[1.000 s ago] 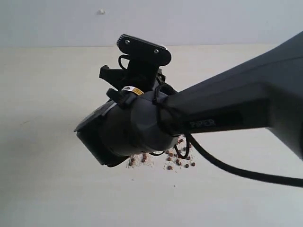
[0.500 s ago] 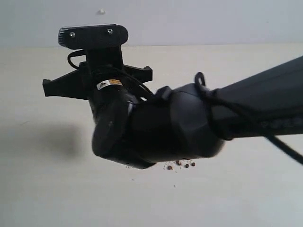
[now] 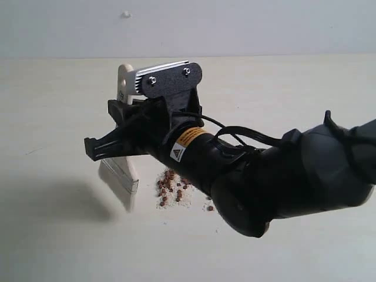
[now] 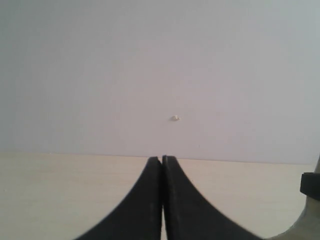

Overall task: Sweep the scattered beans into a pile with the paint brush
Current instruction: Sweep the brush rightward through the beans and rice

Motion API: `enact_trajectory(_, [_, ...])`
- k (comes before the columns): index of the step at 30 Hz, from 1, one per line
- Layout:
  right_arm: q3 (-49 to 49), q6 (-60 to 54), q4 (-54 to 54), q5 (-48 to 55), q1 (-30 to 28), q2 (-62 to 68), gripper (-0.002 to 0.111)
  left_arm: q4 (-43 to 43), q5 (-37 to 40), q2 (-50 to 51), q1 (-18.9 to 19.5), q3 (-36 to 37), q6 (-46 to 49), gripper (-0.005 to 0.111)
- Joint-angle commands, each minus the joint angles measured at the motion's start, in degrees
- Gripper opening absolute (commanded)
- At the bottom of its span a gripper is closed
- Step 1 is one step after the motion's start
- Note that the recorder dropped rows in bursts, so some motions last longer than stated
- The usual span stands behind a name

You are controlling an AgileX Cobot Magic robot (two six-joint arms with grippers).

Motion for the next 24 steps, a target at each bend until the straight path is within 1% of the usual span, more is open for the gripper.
enact_trajectory(1, [0.3,4.7,-4.4,0.4,-3.0,-0.1,0.000,0.2,0.0,-0.4,0.1,0.2,-0.4,0.000])
enact_trajectory(8, [0.3,5.9,-6.9,7.5,-3.0,-0.1,0.000,0.2,0.0,-0.4,0.1,0.2,-0.4,0.000])
enact_trajectory(16, [0.3,5.0,-6.9,8.3,-3.1,-0.1,0.000,0.2,0.0,-0.4,0.1,0.2,-0.4,0.000])
enact_trajectory(24, [0.4,10.7,-16.1,8.9,-5.6,-0.1,0.000,0.2,0.0,-0.4,0.1,0.2,-0.4,0.000])
